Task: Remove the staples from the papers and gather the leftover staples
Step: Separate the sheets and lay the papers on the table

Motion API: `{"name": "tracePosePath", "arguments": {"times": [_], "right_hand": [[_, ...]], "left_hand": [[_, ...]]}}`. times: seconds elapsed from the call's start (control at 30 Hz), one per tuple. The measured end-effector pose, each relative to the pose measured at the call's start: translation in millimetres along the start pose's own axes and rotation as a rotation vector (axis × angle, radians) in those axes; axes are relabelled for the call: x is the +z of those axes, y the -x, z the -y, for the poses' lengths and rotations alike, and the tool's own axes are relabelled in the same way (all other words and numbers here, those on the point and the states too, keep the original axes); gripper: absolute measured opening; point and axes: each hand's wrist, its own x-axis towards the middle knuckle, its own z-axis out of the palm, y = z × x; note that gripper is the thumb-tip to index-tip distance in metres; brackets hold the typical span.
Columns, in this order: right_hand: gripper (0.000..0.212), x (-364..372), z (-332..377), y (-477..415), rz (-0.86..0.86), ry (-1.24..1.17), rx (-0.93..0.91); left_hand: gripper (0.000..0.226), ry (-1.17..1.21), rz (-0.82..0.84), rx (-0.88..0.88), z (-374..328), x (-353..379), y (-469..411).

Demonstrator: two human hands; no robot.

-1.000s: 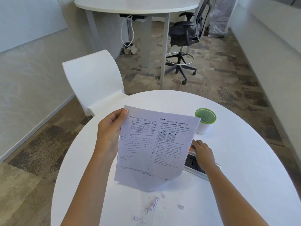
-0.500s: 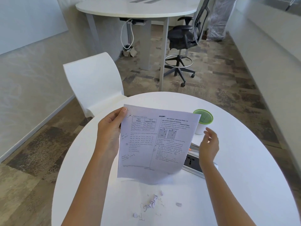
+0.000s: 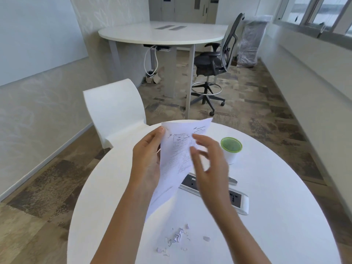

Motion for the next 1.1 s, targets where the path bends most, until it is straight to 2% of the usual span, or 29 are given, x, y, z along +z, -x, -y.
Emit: {"name": "tracePosePath", "arguments": {"times": [0.07, 0.17, 0.33, 0.43, 0.5, 0.6, 0.63, 0.7, 0.77, 0.83, 0.97, 1.1], "right_hand": [[0.032, 9, 10, 7, 0.093, 0.038, -0.029], [0.041, 15, 18, 9, 0.103, 0.029, 0.003], [0.030, 12, 32, 11, 0.014, -0.015, 0.076], [0.022, 4, 31, 8, -0.092, -0.161, 0.193], [0.019, -4, 32, 5, -0.125, -0.286, 0.274], [0.019, -19, 39, 2, -0.104, -0.460, 0.391], [0.020, -23, 42, 2, -0.088, -0.505, 0.432], [0.021, -31, 45, 2, -0.042, -0.584, 0.493], [0.023, -37, 47, 2, -0.014, -0.635, 0.528], [0.024, -40, 47, 1, -0.009, -0.650, 0.552], [0.025, -43, 47, 1, -0.012, -0.608, 0.557], [0.027, -47, 47, -2, -0.015, -0.548, 0.552]], "left_hand": [[0.009, 0.026, 0.010, 0.023, 1, 8, 12], [0.013, 0.012, 0.010, 0.071, 3, 16, 27], [0.034, -0.116, 0.083, 0.151, 1, 21, 45], [0.035, -0.124, 0.086, 0.160, 0, 21, 46], [0.027, -0.125, 0.027, 0.220, -3, 15, 41], [0.012, -0.282, -0.157, 0.359, -7, -3, 29], [0.017, -0.338, -0.214, 0.367, -8, -10, 24], [0.039, -0.389, -0.297, 0.288, -10, -22, 14], [0.049, -0.370, -0.321, 0.167, -14, -31, 7], [0.039, -0.304, -0.279, 0.115, -15, -36, 6], [0.022, -0.243, -0.265, 0.167, -13, -37, 9], [0.026, -0.202, -0.282, 0.176, -12, -38, 8]]}}
